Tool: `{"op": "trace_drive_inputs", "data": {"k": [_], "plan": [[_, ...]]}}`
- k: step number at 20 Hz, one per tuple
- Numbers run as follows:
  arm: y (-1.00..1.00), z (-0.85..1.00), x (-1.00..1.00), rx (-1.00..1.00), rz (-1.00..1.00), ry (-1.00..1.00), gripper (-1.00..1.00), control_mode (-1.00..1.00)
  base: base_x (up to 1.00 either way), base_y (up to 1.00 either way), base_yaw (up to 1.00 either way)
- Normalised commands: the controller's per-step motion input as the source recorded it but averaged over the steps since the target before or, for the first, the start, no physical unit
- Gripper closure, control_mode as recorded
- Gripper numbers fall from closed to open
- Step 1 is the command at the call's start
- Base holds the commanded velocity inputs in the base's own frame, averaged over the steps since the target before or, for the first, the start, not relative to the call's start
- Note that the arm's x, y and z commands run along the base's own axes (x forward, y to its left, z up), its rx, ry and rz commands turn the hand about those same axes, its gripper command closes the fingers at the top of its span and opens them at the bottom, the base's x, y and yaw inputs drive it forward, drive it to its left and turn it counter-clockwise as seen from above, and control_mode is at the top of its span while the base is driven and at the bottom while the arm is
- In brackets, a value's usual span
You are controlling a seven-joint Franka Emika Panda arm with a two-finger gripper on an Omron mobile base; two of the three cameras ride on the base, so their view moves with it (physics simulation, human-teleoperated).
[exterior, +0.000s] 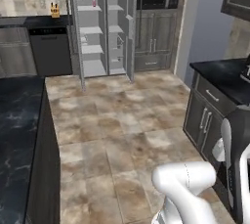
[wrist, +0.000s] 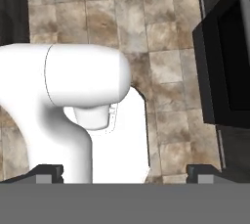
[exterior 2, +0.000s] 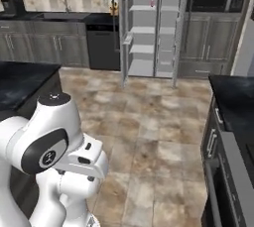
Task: Retrieve the butter from the fridge and place it on a plate on the dining table. Then retrieve the butter knife by the fridge and place it near the plate.
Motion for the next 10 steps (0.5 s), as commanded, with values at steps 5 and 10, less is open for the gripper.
{"op": "trace_drive_inputs", "data": {"k": [5,10], "plan": [[0.00,0.00,0.00,0.00,0.00,0.00,-1.00,1.00,1.00,0.00,0.13],[0.00,0.00,0.00,0.00,0.00,0.00,-1.00,1.00,1.00,0.00,0.15]]}}
